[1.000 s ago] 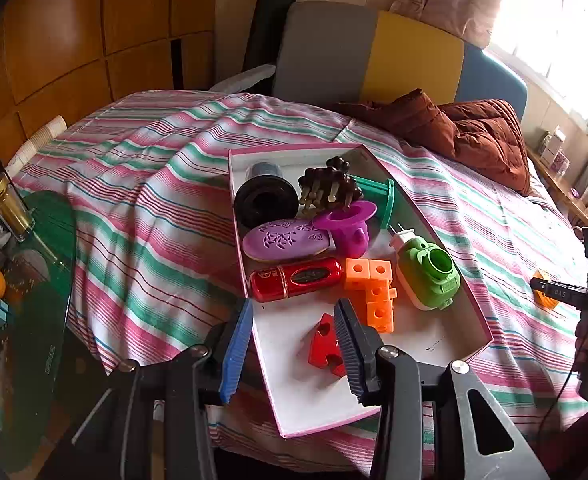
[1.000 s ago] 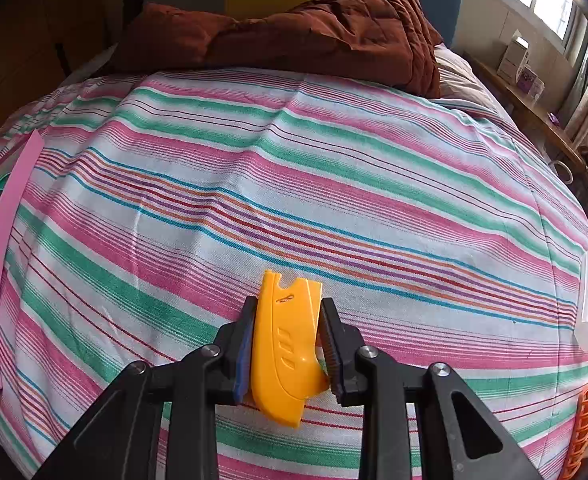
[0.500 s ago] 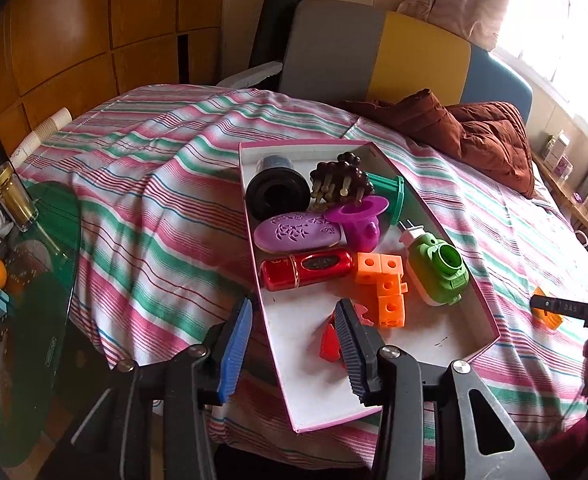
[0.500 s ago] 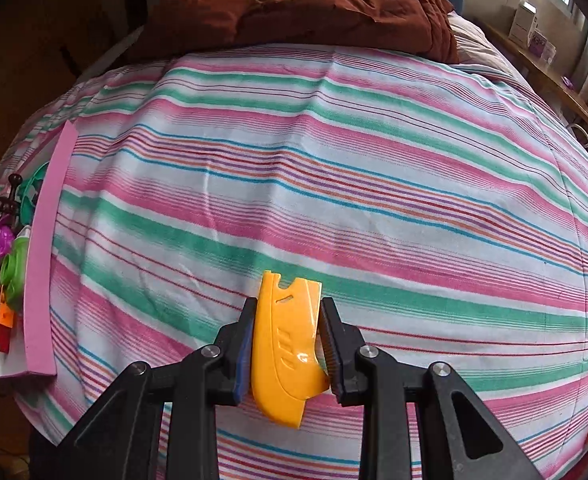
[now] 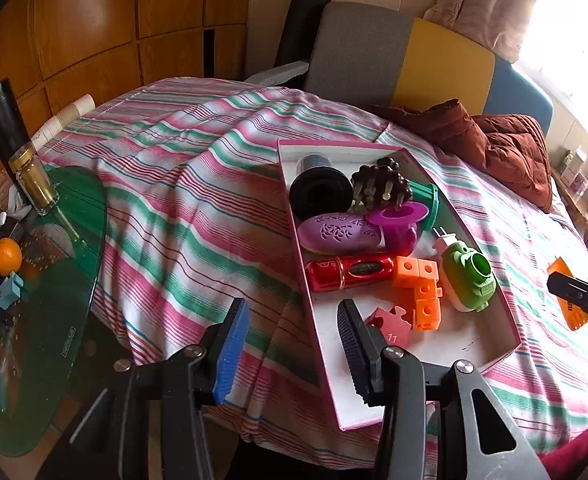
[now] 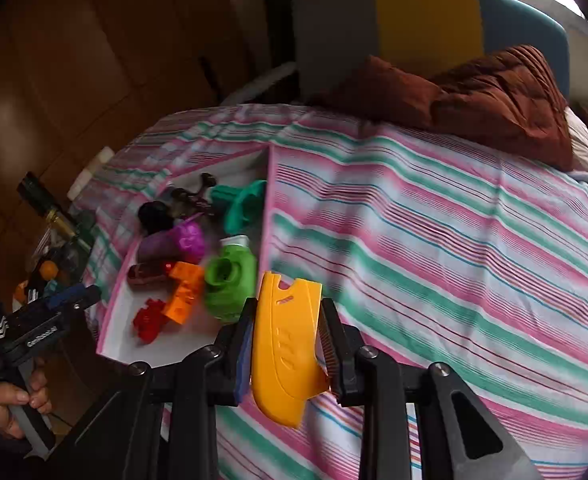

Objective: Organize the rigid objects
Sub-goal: 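Carry the yellow piece into the tray and open the right tool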

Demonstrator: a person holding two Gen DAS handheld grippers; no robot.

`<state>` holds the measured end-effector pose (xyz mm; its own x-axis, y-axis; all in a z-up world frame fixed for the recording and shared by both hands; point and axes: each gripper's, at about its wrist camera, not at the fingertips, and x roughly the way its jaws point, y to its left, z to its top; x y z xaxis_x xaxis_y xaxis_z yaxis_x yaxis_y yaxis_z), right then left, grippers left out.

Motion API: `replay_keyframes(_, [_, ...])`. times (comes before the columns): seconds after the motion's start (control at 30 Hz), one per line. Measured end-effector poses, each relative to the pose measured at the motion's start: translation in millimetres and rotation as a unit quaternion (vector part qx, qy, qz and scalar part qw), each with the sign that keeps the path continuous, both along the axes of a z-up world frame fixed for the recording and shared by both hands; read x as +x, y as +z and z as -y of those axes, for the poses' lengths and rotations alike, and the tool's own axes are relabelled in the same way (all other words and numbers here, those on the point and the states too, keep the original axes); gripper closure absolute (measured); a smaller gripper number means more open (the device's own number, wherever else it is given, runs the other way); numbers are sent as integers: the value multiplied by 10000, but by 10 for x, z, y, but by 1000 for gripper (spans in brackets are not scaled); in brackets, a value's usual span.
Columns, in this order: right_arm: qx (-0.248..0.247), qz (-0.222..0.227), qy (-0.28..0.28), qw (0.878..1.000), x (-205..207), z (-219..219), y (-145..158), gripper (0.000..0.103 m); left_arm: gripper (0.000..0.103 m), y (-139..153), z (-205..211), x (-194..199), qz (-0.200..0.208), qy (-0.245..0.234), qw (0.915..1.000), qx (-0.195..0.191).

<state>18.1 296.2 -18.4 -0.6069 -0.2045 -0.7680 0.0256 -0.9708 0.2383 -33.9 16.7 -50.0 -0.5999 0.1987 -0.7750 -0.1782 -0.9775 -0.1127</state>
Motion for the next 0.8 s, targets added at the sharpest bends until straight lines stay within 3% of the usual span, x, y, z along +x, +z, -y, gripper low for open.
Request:
replay_keyframes(0.17, [-32, 70, 799, 9968, -162, 668, -59, 74, 55, -17, 40, -6, 24, 35, 10000, 16])
replay_keyframes(0.3, [155, 368, 871, 9954, -286, 983, -302, 74, 53, -33, 54, -6, 28, 51, 10000, 21])
replay_keyframes(0.5, [94, 570, 777, 9953, -440, 1082, -610, 74, 51, -65, 29, -15, 24, -3, 10000, -66])
replay_keyframes(0.8, [180, 604, 764, 9951, -416, 1101, -613, 69, 43, -68, 50, -16, 10, 59, 10000, -33])
